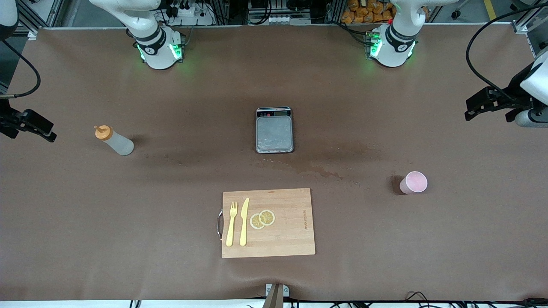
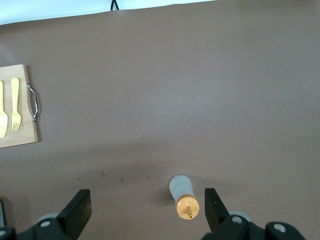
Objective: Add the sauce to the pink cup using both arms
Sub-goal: 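Reach the left gripper down to the pink cup and grasp it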
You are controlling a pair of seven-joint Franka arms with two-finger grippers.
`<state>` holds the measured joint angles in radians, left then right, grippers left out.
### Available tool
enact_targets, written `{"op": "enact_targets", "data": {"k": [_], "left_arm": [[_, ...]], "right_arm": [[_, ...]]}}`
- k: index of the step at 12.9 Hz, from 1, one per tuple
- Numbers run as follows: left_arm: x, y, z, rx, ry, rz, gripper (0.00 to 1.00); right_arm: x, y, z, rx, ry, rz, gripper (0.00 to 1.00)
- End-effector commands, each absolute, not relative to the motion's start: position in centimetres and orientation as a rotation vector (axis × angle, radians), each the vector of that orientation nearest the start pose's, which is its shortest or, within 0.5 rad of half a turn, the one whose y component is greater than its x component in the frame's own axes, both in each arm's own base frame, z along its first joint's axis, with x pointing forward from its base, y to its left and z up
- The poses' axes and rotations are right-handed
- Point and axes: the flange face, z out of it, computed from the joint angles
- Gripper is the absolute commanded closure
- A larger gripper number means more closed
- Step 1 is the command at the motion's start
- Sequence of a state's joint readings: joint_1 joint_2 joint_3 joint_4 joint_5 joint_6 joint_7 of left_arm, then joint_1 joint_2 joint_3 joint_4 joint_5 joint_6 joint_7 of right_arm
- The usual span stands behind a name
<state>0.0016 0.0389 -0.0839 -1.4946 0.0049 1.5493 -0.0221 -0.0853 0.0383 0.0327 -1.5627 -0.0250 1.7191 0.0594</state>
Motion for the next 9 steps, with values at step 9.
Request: {"op": "enact_targets", "data": {"k": [9], "left_arm": [[59.1,-3.8,58.0,-3.158,0.083,0.066,0.0]], "right_arm": [[59.8,-5.1,60.2,-3.185,0.177,-0.194,0.0]]}}
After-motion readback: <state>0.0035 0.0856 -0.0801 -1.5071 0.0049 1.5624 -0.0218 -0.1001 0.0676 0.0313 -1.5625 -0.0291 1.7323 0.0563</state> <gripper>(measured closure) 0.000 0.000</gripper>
